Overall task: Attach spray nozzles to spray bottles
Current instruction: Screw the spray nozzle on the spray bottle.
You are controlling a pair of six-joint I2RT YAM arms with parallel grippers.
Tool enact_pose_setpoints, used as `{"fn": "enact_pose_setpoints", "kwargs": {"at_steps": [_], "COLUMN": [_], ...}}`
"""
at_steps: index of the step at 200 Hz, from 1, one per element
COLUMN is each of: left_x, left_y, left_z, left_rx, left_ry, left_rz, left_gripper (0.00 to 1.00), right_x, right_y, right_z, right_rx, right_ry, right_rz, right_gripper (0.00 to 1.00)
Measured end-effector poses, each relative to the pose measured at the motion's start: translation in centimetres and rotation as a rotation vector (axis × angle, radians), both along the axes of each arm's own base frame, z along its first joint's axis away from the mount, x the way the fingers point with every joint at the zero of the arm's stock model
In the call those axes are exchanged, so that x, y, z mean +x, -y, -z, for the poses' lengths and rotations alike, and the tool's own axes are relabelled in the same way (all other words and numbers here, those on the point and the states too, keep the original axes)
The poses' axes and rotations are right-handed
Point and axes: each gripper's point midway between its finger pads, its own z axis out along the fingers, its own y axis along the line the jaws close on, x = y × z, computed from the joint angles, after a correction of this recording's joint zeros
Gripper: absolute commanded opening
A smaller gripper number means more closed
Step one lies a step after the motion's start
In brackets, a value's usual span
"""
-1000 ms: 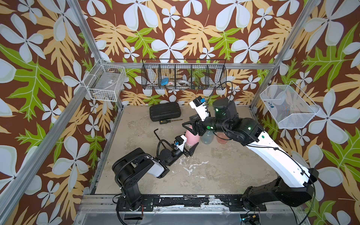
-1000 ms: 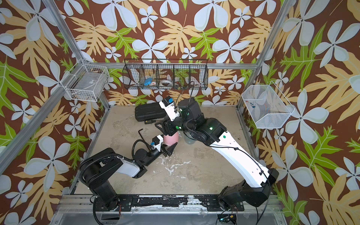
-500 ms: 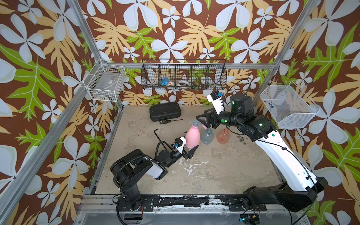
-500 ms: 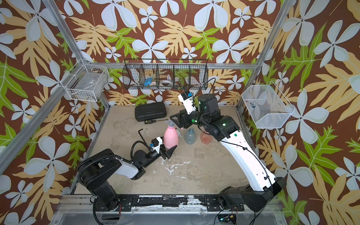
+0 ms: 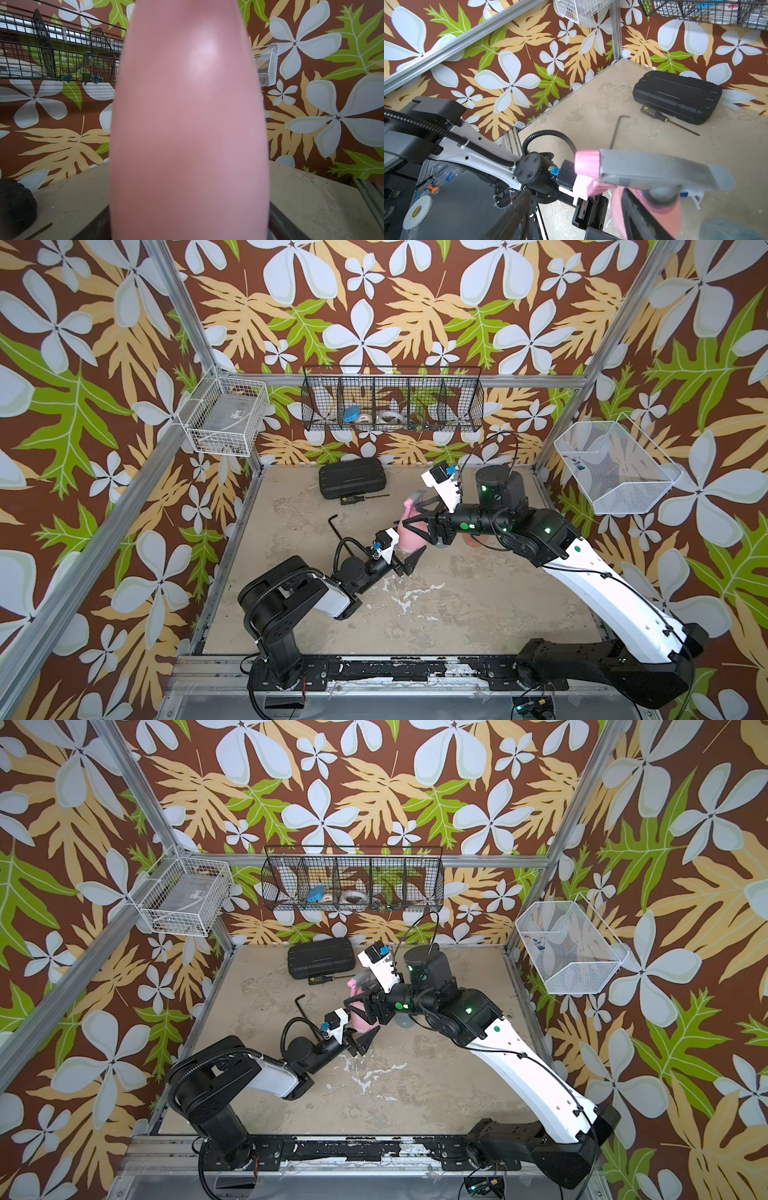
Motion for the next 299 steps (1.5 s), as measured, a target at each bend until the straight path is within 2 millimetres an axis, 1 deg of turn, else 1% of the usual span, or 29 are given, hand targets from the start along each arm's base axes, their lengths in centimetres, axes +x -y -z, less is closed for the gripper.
{"fn": "enact_pose_setpoints", "kwargs": {"at_steps": [27, 45, 55, 73, 88, 107, 120, 150, 171, 193, 214, 228, 263, 299], "left_x": [0.0, 0.0, 0.0, 0.0, 0.0, 0.0, 0.0, -0.2, -0.2, -0.2, -0.2, -0.2, -0.1, 0.2], "left_y": [0.0, 0.0, 0.0, 0.0, 0.0, 0.0, 0.1, 0.0, 0.0, 0.0, 0.0, 0.0, -0.1, -0.3], "left_z": [0.1, 0.1, 0.1, 0.1, 0.1, 0.1, 0.1, 0.0, -0.2, -0.2, -0.3, -0.4, -0.7, -0.5], "left_rx": [-0.002, -0.004, -0.004, -0.004, -0.004, -0.003, -0.003, -0.003, -0.006, -0.006, -0.008, -0.011, -0.019, -0.03], "left_ry": [-0.005, -0.007, -0.007, -0.007, -0.007, -0.007, -0.006, -0.003, -0.001, 0.0, 0.001, 0.004, 0.008, -0.013], "left_rz": [0.001, 0.002, 0.002, 0.002, 0.002, 0.003, 0.003, 0.01, 0.009, 0.009, 0.008, 0.009, 0.002, -0.014], "left_gripper": [0.59, 0.59, 0.59, 0.59, 0.59, 0.59, 0.59, 0.59, 0.59, 0.59, 0.59, 0.59, 0.59, 0.59], "right_x": [1.0, 1.3, 1.5, 1.2, 1.2, 2.6, 3.6, 4.7, 4.3, 3.1, 1.7, 1.2, 0.6, 0.5], "right_y": [-1.3, -1.8, -1.7, -0.4, 1.4, 3.8, 4.2, 3.3, 2.7, 2.0, 1.4, 1.2, 0.3, -1.9], "right_z": [0.4, -0.3, -1.0, -2.5, -3.7, -4.4, -4.1, -2.9, -1.7, -0.8, -0.9, -1.3, -1.7, -1.2], "right_rx": [0.004, 0.013, 0.018, 0.024, 0.038, 0.045, 0.032, 0.007, 0.004, 0.006, 0.02, 0.028, 0.041, 0.039], "right_ry": [-0.014, -0.003, 0.013, 0.075, 0.118, 0.152, 0.156, 0.13, 0.094, 0.063, 0.053, 0.062, 0.074, 0.054], "right_rz": [0.018, 0.014, 0.029, 0.059, 0.094, 0.164, 0.183, 0.152, 0.111, 0.07, 0.04, 0.028, 0.009, -0.016], "right_gripper": [0.66, 0.66, 0.68, 0.71, 0.71, 0.72, 0.72, 0.71, 0.71, 0.7, 0.7, 0.7, 0.7, 0.68]}}
